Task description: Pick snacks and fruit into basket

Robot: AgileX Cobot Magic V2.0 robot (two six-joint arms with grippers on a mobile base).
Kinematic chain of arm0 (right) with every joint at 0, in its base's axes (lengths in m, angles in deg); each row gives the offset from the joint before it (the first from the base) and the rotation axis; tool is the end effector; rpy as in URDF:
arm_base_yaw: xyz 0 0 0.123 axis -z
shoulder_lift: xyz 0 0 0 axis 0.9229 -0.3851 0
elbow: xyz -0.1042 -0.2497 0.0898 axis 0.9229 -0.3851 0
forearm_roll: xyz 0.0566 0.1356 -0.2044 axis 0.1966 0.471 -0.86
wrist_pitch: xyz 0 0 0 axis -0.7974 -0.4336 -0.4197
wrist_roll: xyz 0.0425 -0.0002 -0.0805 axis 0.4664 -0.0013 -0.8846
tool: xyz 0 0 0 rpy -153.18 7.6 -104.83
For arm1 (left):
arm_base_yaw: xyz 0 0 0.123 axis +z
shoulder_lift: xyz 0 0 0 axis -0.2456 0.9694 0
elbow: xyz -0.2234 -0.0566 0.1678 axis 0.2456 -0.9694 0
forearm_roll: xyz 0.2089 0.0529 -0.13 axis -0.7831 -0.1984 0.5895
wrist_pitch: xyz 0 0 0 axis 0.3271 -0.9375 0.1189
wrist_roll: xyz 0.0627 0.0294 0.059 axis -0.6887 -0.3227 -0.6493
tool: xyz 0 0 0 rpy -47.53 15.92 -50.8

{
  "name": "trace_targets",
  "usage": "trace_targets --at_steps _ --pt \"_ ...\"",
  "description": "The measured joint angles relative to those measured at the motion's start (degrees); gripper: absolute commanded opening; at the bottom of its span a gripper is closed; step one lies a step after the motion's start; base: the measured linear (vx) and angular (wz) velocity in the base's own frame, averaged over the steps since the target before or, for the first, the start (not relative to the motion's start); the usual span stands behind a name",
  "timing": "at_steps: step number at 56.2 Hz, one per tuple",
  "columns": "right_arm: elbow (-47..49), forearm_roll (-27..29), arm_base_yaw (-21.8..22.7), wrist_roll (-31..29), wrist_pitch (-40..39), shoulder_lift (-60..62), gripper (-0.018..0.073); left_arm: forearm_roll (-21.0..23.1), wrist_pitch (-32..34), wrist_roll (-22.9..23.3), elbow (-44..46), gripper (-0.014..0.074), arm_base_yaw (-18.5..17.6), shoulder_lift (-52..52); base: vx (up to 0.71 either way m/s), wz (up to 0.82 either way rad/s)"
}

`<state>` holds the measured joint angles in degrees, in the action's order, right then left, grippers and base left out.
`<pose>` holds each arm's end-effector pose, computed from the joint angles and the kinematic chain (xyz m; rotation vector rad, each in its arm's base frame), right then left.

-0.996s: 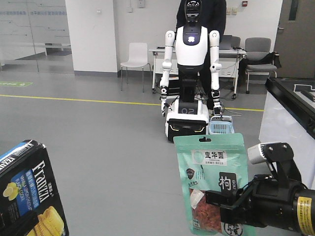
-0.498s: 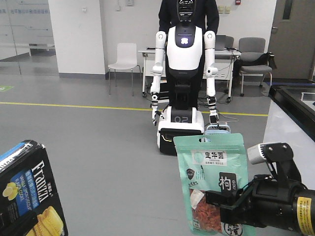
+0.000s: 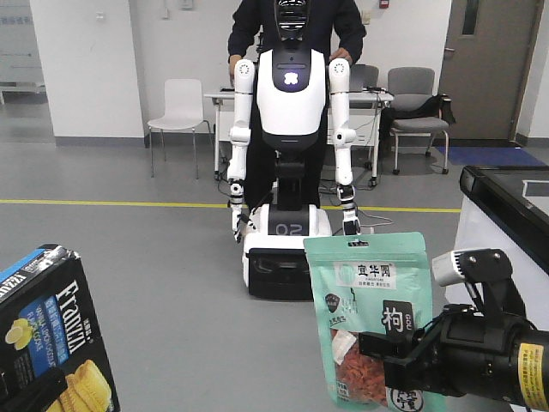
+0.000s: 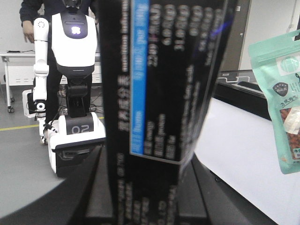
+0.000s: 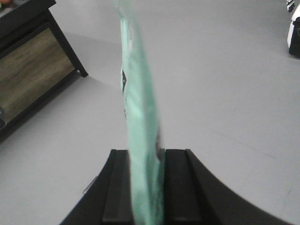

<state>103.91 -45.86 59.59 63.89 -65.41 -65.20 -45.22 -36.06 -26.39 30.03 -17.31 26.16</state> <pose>0.2687 0.0867 0.3029 -0.4459 1.9972 0.7075 0.1723 -0.0452 0.2641 0.3108 1.5082 -0.4082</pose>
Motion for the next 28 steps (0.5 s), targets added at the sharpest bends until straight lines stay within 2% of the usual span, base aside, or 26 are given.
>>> trace_targets --at_steps 28 --pt "0.0 0.02 0.0 0.0 0.0 0.0 -0.001 0.0 0.0 0.0 0.0 0.0003 0.0 0.0 0.55 -0.1"
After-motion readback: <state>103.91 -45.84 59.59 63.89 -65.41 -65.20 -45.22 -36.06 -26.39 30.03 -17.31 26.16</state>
